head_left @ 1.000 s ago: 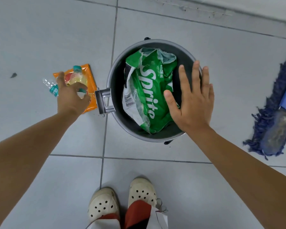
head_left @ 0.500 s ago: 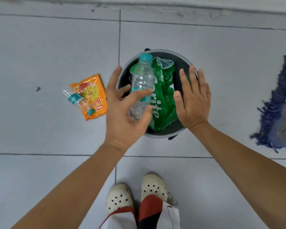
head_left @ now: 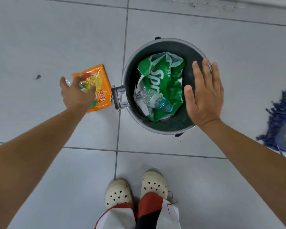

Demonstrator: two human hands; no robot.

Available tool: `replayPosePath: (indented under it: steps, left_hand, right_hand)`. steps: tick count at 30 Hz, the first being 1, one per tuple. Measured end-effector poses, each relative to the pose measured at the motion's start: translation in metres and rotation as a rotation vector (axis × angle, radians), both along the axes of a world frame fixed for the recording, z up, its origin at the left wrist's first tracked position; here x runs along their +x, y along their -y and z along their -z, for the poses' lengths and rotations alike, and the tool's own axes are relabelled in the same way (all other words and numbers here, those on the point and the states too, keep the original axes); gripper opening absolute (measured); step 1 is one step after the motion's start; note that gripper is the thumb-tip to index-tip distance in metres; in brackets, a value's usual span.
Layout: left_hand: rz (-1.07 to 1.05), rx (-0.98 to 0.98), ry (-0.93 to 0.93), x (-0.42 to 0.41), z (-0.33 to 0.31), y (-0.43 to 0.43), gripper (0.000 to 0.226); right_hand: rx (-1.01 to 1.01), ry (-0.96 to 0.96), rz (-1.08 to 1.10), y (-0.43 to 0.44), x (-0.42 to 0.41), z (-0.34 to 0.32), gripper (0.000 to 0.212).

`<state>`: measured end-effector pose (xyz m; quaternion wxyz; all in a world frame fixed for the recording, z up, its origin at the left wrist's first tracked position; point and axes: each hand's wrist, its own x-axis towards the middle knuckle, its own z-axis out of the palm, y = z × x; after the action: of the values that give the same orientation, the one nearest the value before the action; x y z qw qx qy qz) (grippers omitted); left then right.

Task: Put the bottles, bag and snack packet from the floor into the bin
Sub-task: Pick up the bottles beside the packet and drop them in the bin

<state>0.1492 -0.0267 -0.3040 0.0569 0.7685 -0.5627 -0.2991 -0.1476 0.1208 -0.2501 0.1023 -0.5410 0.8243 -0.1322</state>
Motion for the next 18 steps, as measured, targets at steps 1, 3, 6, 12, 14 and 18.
replayPosePath:
  steps: [1,3,6,12,14,18]
  left_hand:
    - [0.028,0.095,0.094,0.007,0.01,0.003,0.045]
    - [0.114,0.229,0.174,0.017,0.026,0.005,0.051]
    - [0.212,0.318,0.16,0.022,0.044,0.0,0.058]
    - [0.058,0.147,0.06,0.018,0.052,-0.032,0.032]
    - [-0.054,0.017,-0.066,0.014,0.038,-0.039,0.026]
    - [-0.097,-0.383,-0.414,-0.005,-0.031,-0.044,0.021]
  right_hand:
    - [-0.002,0.0,0.001,0.0,0.0,0.0,0.077]
    - [-0.01,0.004,0.005,-0.001,-0.001,0.0,0.078]
    - [-0.02,0.005,0.002,-0.001,-0.001,0.003,0.076]
    - [-0.021,-0.004,0.014,-0.001,-0.001,0.001,0.074]
    - [-0.013,-0.009,0.012,0.0,-0.001,0.0,0.074]
    - [-0.008,-0.008,0.013,-0.001,0.0,0.0,0.078]
